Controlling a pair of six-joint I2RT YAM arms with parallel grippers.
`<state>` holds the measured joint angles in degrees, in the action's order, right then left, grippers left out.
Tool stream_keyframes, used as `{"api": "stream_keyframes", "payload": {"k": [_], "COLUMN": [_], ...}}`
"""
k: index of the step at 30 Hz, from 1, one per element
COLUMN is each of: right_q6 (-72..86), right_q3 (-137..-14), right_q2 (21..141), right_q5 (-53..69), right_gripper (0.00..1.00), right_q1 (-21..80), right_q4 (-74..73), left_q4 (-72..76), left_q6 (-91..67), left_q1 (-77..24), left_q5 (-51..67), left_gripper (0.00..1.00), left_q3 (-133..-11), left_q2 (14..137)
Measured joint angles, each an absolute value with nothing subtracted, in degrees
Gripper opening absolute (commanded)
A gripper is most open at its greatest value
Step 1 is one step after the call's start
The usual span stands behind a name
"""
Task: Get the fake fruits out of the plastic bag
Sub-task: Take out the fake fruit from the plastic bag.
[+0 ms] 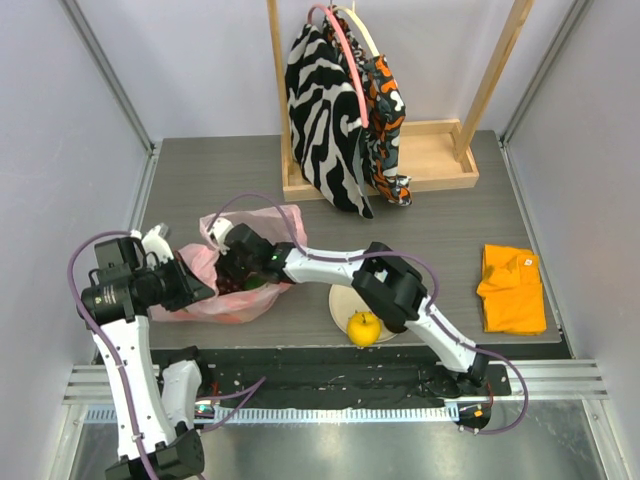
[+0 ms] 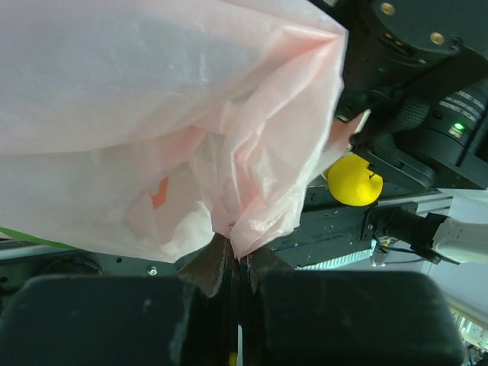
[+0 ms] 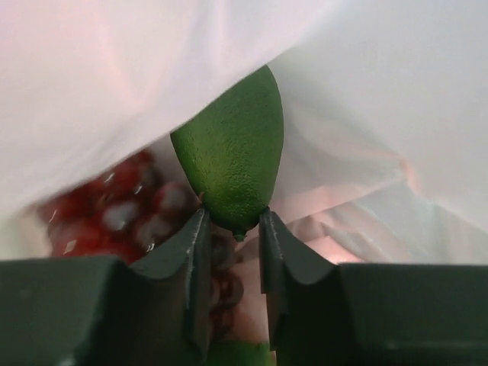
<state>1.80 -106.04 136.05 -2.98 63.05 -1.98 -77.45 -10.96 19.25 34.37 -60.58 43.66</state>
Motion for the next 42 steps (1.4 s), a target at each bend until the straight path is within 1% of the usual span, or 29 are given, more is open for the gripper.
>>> {"api": "stream_keyframes", "payload": {"k": [2,5,8,12,15,19,24,27,33,38,42], "right_q6": [1.5,0.4,-0.4,-1.7,-1.9,-2.2,-6.3,-9.1,-17.9,-20.9,-17.6], "right_q3": [-103.0,-98.2,-93.4,-89.4,-86.9,-83.5,-80.7,-78.1,-77.4,-78.6,-78.5], "right_q2": [133.3,127.6,119.3,109.0,104.3,102.7,101.3,96.4,79.2,70.5,70.4], "right_q5": [-1.0,2.0,5.1,7.8,8.7,9.4,10.8,13.6,22.0,28.0,33.5], "right_gripper": [0.15,0.09,0.05,0.03,0.02,0.01,0.01,0.01,0.02,0.02,0.02], "right_q1": [62.8,62.2,61.2,60.0,59.5,59.7,58.8,54.8,40.8,40.2,40.5], "right_q4": [-2.7,-5.9,-9.5,-10.6,-9.6,-9.6,-16.8,-21.8,-29.4,-33.2,-32.4], "left_q4": [-77.4,-77.2,-77.4,-77.4,-77.4,-77.5,-77.3,-76.2,-72.1,-68.5,-64.1], "left_q6": [-11.2,-11.8,-12.4,-13.1,-13.1,-13.1,-13.5,-14.2,-15.9,-17.5,-20.6], "left_q1": [19.2,19.2,19.4,19.7,19.9,20.0,20.3,20.6,20.7,20.7,20.7], "left_q5": [34.7,35.8,37.0,37.6,37.6,37.6,37.6,37.5,37.3,38.2,40.8], "left_gripper": [0.0,0.0,0.0,0.0,0.0,0.0,0.0,0.0,0.0,0.0,0.0], "left_q3": [-60.2,-58.0,-55.6,-54.9,-54.9,-55.0,-55.0,-55.0,-55.0,-54.9,-54.7], "left_q2": [43.9,44.1,44.1,43.9,42.6,40.9,40.4,40.6,43.5,46.0,48.2]}}
